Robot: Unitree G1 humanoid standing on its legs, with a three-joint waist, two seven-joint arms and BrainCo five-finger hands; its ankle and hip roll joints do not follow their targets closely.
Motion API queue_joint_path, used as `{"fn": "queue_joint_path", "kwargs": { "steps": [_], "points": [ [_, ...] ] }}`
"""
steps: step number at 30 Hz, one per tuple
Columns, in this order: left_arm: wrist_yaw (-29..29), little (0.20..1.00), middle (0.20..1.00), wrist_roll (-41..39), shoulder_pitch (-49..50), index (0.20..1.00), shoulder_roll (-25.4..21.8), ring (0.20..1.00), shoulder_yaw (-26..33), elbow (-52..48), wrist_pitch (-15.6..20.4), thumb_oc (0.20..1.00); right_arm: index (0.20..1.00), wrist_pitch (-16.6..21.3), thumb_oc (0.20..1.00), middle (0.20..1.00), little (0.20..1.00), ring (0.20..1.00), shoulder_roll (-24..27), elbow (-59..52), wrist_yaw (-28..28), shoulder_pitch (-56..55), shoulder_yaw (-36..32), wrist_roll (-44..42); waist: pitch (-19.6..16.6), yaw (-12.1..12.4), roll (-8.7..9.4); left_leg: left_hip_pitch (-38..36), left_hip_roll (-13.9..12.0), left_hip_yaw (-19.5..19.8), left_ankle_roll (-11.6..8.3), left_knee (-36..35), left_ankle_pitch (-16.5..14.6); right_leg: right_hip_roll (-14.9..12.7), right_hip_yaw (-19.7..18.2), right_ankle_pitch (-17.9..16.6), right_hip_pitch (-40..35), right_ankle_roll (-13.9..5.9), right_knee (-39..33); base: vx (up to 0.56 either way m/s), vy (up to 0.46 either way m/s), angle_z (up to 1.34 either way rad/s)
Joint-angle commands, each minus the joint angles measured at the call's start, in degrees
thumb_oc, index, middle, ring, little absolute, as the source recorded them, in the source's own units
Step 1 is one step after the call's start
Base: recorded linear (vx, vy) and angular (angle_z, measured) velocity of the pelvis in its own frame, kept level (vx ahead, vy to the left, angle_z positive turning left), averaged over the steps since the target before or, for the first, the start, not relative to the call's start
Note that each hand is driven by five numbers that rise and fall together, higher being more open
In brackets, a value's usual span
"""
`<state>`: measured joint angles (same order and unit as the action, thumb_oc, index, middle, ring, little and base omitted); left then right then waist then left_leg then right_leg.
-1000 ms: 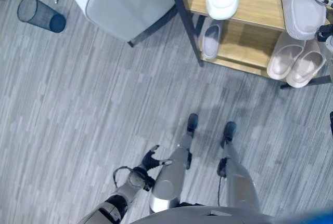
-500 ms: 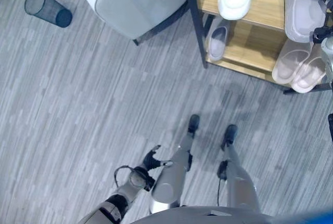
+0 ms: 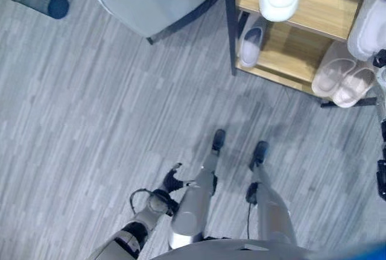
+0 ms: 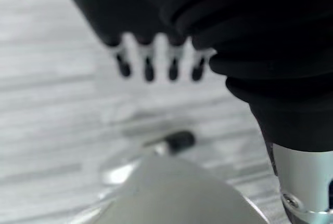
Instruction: Arrange the slippers neatly on the shoe rack.
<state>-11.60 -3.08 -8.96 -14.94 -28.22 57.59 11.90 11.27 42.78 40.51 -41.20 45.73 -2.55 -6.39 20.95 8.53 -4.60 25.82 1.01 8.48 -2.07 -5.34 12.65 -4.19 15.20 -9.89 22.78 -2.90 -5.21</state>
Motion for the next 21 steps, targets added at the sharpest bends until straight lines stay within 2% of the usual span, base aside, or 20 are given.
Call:
{"fn": "queue_joint_path", "kwargs": {
  "steps": [1,2,4,5,6,8,11,13,15,16,18,19,21],
  "points": [
    [-0.7,1.000,1.000,1.0,-2.6,1.000,-0.2,1.000,1.0,2.0,-0.4,1.000,0.200,3.4,0.200,0.200,0.200,0.200,1.4,-6.5,-0.4,-2.3,-0.6,2.2,1.3,0.6,1.18,-0.8,1.6,-2.3,0.09,5.6,-10.1,-4.5,-1.4,10.0,-6.7,-5.39,4.7,-0.01,0.036,-0.04],
    [-0.7,1.000,1.000,0.9,-2.4,1.000,0.4,1.000,1.6,2.4,-0.7,1.000,0.200,4.1,0.200,0.200,0.200,0.200,-1.9,-10.1,0.6,-5.3,-1.0,2.4,1.3,0.2,1.64,-1.9,1.5,-2.6,0.17,6.0,-10.9,-4.4,-1.6,10.4,-7.5,-5.32,5.0,-0.01,0.046,-0.01],
    [-0.5,1.000,1.000,1.0,-2.3,1.000,0.7,1.000,2.3,2.5,-0.9,1.000,0.200,4.7,0.200,0.200,0.200,0.200,-5.1,-14.0,1.9,-9.2,-1.6,3.0,1.2,-0.6,2.27,-2.6,1.5,-2.9,0.39,6.8,-11.5,-4.4,-1.9,10.4,-8.2,-5.26,5.3,-0.01,0.039,0.00],
    [-0.5,1.000,1.000,1.0,-2.3,1.000,0.6,1.000,2.3,2.5,-0.9,1.000,0.200,4.6,0.200,0.200,0.200,0.200,-5.2,-14.2,1.9,-9.3,-1.7,3.1,1.1,-0.6,2.31,-2.4,1.5,-2.9,0.44,6.8,-11.2,-4.5,-1.8,10.1,-8.1,-5.28,5.2,-0.03,0.043,-0.03],
    [-0.6,1.000,1.000,1.0,-2.3,1.000,0.8,1.000,2.8,2.7,-1.0,1.000,0.200,5.1,0.200,0.200,0.200,0.200,-7.8,-17.5,2.7,-11.6,-1.8,3.3,1.2,-1.1,2.73,-2.8,1.5,-3.1,0.53,7.4,-11.6,-4.5,-1.9,10.1,-8.5,-5.28,5.5,-0.02,0.051,-0.05],
    [-0.2,1.000,1.000,0.8,-1.4,1.000,1.1,1.000,4.2,2.6,-1.5,1.000,0.200,5.5,0.200,0.200,0.200,0.200,-13.0,-23.1,5.6,-17.1,-0.5,4.5,1.3,-2.0,3.94,-3.8,1.2,-3.7,1.38,10.5,-14.2,-4.6,-2.8,11.0,-9.5,-5.01,7.3,-0.01,0.072,-0.09],
    [0.2,1.000,1.000,1.0,0.5,1.000,1.3,1.000,6.3,3.2,-2.0,1.000,0.200,5.6,0.200,0.200,0.200,0.200,-17.2,-32.0,9.8,-24.5,0.8,6.7,2.0,-3.2,5.02,-5.5,1.0,-5.2,2.32,15.4,-17.7,-4.8,-4.3,12.7,-10.1,-5.00,12.6,0.01,0.103,-0.19],
    [0.7,1.000,1.000,1.5,2.0,1.000,0.8,1.000,7.6,3.4,-2.2,1.000,0.200,5.9,0.200,0.200,0.200,0.200,-18.0,-36.6,12.2,-28.3,1.0,7.6,2.8,-4.0,5.32,-7.6,0.7,-6.4,3.25,17.9,-19.8,-5.2,-5.0,13.1,-9.8,-5.70,18.4,0.03,0.110,-0.29],
    [1.0,1.000,1.000,1.7,3.2,1.000,0.5,1.000,9.7,4.6,-2.4,1.000,0.200,6.0,0.200,0.200,0.200,0.200,-18.3,-40.7,14.6,-31.8,1.1,8.5,3.4,-5.2,5.14,-10.4,0.1,-7.5,4.29,18.9,-20.9,-5.8,-5.9,11.5,-8.3,-6.90,25.5,0.07,0.122,-0.49],
    [0.4,1.000,1.000,1.8,4.0,1.000,0.3,1.000,11.3,6.9,-2.6,1.000,0.200,6.5,0.200,0.200,0.200,0.200,-19.0,-44.1,16.4,-34.4,1.8,8.9,3.6,-6.4,4.47,-12.7,-0.6,-7.9,4.64,18.7,-20.8,-5.7,-7.0,10.0,-6.9,-7.55,30.2,0.11,0.079,-0.18],
    [0.0,1.000,1.000,1.9,4.7,1.000,0.4,1.000,13.4,9.3,-2.6,1.000,0.200,6.0,0.200,0.200,0.200,0.200,-18.6,-46.9,17.3,-36.5,2.2,11.5,3.5,-7.1,4.47,-16.1,-1.2,-8.8,4.40,17.3,-21.1,-6.2,-7.0,10.4,-6.3,-7.26,30.6,0.15,-0.025,-0.25],
    [-0.2,1.000,1.000,1.7,5.1,1.000,0.8,1.000,15.0,11.3,-2.6,1.000,0.200,5.7,0.200,0.200,0.200,0.200,-18.3,-48.1,18.4,-37.6,2.8,12.4,2.6,-8.0,5.03,-18.5,-1.6,-9.7,3.78,15.3,-21.2,-6.4,-6.0,10.4,-5.6,-6.66,26.3,0.15,-0.085,-0.40],
    [0.0,1.000,1.000,1.5,5.7,1.000,0.9,1.000,15.8,12.0,-2.6,1.000,0.200,5.5,0.200,0.200,0.200,0.200,-17.8,-47.8,18.8,-38.2,3.0,12.7,2.3,-8.4,5.29,-20.0,-1.9,-10.1,3.53,13.9,-21.3,-6.4,-5.4,9.3,-4.8,-6.53,23.5,0.15,-0.104,-0.47]
  ]
}}
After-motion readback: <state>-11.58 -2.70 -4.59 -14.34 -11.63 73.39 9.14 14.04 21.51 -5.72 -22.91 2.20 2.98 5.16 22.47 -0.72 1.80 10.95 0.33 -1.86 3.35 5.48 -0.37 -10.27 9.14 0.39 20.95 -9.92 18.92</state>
